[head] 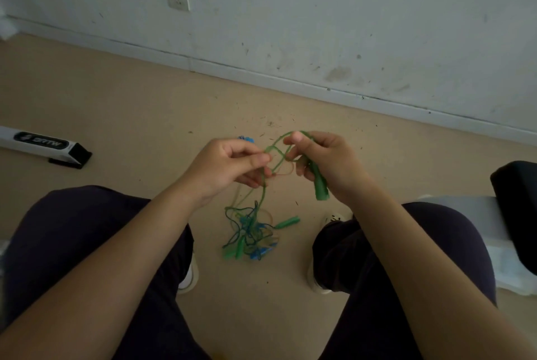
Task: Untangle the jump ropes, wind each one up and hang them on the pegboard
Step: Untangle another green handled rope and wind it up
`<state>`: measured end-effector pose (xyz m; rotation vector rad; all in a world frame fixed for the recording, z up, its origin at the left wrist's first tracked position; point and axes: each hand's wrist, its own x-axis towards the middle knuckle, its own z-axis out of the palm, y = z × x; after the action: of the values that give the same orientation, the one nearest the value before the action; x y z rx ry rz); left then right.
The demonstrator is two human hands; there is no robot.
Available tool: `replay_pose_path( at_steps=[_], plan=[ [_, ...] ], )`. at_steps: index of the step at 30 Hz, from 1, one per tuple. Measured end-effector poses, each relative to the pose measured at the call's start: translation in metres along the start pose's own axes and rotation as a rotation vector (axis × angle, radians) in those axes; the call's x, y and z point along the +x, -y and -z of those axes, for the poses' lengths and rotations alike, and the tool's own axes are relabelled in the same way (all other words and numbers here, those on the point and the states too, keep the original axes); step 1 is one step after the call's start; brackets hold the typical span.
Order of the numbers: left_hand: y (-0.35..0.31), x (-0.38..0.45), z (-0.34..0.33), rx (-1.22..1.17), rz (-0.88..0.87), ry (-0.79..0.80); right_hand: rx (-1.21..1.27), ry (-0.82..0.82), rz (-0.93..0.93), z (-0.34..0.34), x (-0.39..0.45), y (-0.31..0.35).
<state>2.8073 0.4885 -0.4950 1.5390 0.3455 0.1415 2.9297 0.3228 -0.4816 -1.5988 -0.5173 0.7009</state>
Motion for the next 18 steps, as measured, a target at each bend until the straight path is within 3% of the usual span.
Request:
replay_pose_path(
  at_steps=[8,11,15,18],
  plan=[
    [-0.003,0.004,0.002,-0.363,-0.012,-0.114,-0.163,0.268,-0.139,-0.010,-0.002,-0.005],
    [0.000,0.006,0.004,-0.418,0.010,-0.133,-0.235,0.285,-0.166,-0.015,-0.003,-0.009],
    [0.003,0.006,0.005,-0.183,0.037,-0.137,-0.198,0.192,-0.042,-0.019,-0.003,-0.006],
    [0.005,0.005,0.007,-0.018,0.113,0.067,-0.045,0.134,0.048,-0.015,-0.002,-0.003]
  ],
)
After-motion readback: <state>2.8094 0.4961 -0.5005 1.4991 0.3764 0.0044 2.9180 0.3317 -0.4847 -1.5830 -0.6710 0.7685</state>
